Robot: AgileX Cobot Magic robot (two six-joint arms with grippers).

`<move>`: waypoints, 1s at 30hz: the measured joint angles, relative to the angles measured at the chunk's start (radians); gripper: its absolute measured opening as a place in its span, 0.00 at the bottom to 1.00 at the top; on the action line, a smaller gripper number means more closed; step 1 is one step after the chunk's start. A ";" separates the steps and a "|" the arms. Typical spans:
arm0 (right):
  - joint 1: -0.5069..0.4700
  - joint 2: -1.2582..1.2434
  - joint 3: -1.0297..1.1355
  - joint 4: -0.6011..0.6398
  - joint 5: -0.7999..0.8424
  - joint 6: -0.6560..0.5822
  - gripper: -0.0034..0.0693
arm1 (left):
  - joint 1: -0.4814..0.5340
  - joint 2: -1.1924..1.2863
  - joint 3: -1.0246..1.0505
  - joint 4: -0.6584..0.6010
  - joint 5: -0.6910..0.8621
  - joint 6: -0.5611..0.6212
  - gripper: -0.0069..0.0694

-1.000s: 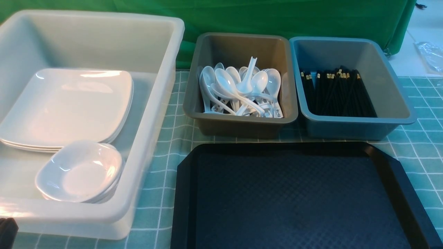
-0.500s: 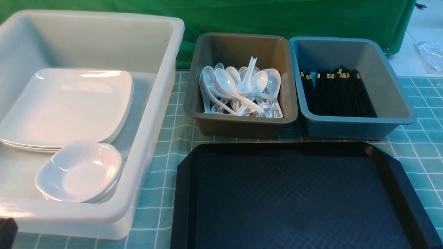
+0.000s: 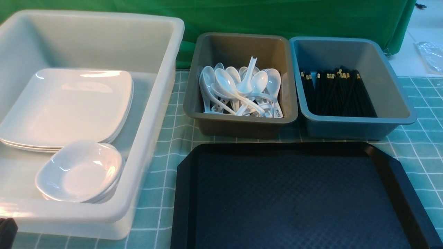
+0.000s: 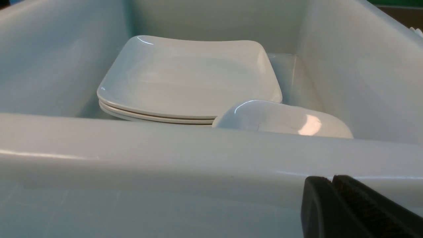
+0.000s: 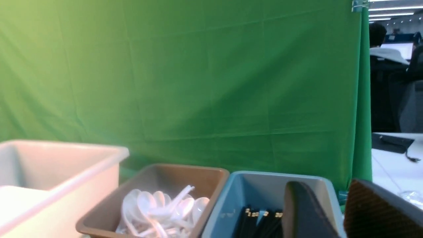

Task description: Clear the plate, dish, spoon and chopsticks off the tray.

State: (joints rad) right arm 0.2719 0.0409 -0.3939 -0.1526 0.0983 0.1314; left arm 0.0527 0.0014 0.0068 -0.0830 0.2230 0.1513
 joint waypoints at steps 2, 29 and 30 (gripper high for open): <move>0.000 0.000 0.005 0.012 -0.003 -0.033 0.38 | 0.000 0.000 0.000 0.000 0.000 0.000 0.11; -0.312 -0.039 0.403 0.224 0.124 -0.311 0.38 | 0.001 0.000 0.000 0.003 0.002 0.000 0.11; -0.312 -0.039 0.403 0.224 0.124 -0.311 0.38 | 0.001 0.000 0.000 0.003 0.002 0.000 0.11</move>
State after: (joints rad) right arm -0.0404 0.0016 0.0087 0.0714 0.2228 -0.1792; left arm 0.0538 0.0014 0.0068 -0.0795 0.2252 0.1513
